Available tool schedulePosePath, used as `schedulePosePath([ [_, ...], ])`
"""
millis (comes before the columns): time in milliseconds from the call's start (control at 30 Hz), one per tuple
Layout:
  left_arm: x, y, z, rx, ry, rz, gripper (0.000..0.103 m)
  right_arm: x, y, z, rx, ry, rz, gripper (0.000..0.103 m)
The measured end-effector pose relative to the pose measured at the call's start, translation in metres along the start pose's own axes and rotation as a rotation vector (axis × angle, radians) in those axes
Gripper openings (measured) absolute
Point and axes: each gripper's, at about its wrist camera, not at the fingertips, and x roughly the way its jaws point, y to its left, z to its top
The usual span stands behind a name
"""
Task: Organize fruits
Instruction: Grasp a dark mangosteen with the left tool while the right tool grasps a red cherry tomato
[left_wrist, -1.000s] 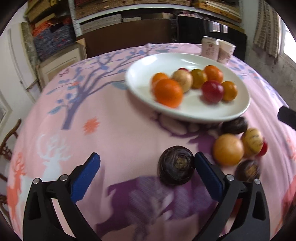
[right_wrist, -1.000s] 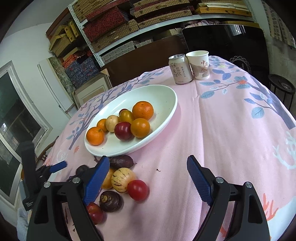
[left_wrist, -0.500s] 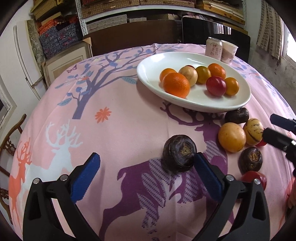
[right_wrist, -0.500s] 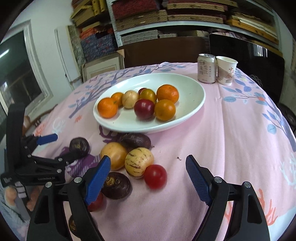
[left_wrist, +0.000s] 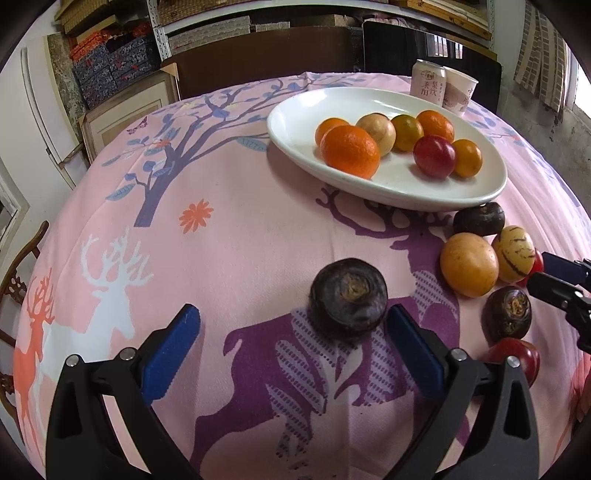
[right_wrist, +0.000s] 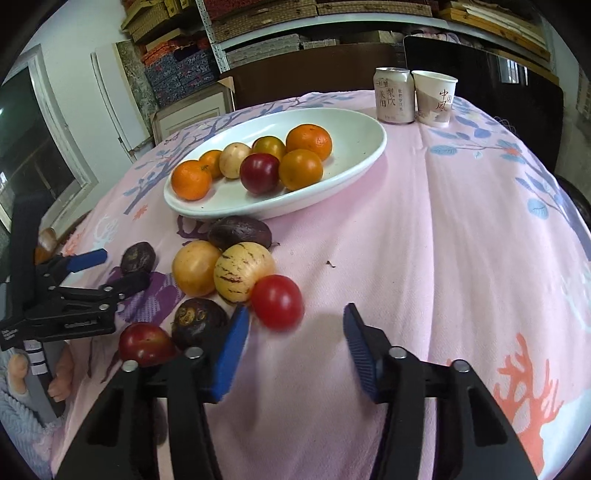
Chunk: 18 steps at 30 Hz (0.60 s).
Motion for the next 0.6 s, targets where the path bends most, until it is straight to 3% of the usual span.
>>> schedulePosePath([
  [267, -0.001, -0.013, 0.005, 0.029, -0.030, -0.042, 0.099, 0.008, 0.014, 0.006, -0.055, 0.014, 0.036, 0.049],
  [333, -0.002, -0.013, 0.005, 0.029, -0.035, -0.047, 0.099, 0.008, 0.016, 0.006, -0.063, 0.014, 0.051, 0.043],
  [367, -0.002, -0.012, 0.005, 0.025, -0.035, -0.057, 0.096, 0.007, 0.018, 0.006, -0.070, 0.014, 0.057, 0.036],
  [433, 0.000, -0.010, 0.004, 0.016, -0.019, -0.084, 0.076, 0.006, 0.020, 0.004, -0.080, 0.015, 0.033, 0.027],
  [500, 0.002, -0.006, 0.003, -0.005, -0.002, -0.119, 0.061, 0.005, 0.015, 0.004, -0.051, 0.019, 0.054, 0.027],
  [600, 0.000, -0.003, 0.003, -0.014, -0.009, -0.131, 0.053, 0.003, 0.012, 0.002, -0.036, 0.017, 0.054, 0.027],
])
